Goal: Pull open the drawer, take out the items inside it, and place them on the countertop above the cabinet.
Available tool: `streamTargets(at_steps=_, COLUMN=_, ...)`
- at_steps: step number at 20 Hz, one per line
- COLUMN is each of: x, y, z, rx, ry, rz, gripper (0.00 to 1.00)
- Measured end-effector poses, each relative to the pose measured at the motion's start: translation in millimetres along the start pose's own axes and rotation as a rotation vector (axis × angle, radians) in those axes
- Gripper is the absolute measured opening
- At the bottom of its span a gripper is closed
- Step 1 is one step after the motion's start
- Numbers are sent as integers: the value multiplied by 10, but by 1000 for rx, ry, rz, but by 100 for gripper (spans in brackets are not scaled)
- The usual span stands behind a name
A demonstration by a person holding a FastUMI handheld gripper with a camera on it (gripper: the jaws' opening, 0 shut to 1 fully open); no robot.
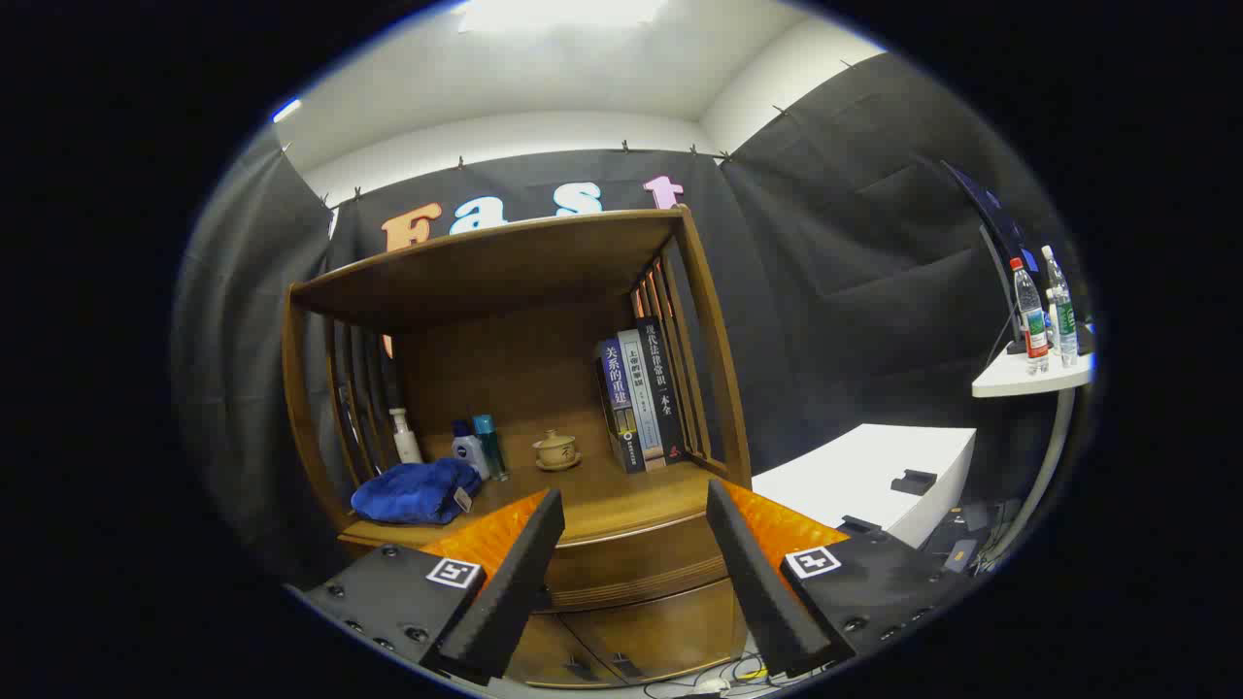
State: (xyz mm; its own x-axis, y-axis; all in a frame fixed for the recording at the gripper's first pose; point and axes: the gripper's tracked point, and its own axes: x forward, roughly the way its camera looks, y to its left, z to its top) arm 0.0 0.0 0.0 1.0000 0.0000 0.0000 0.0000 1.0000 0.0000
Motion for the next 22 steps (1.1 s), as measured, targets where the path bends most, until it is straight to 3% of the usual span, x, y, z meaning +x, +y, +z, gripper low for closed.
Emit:
streamTargets(at_steps=6, x=0, y=126, z=-7, rx=-63, ry=40, rz=5, gripper=98)
streamTargets(at_steps=15, x=-170, y=448, z=532, rx=-119, ry=-9, rz=61, gripper=98)
streamTargets(at_steps=22, x=-37, y=460, z=256, rx=-39, ry=-4, rz=86, gripper=98)
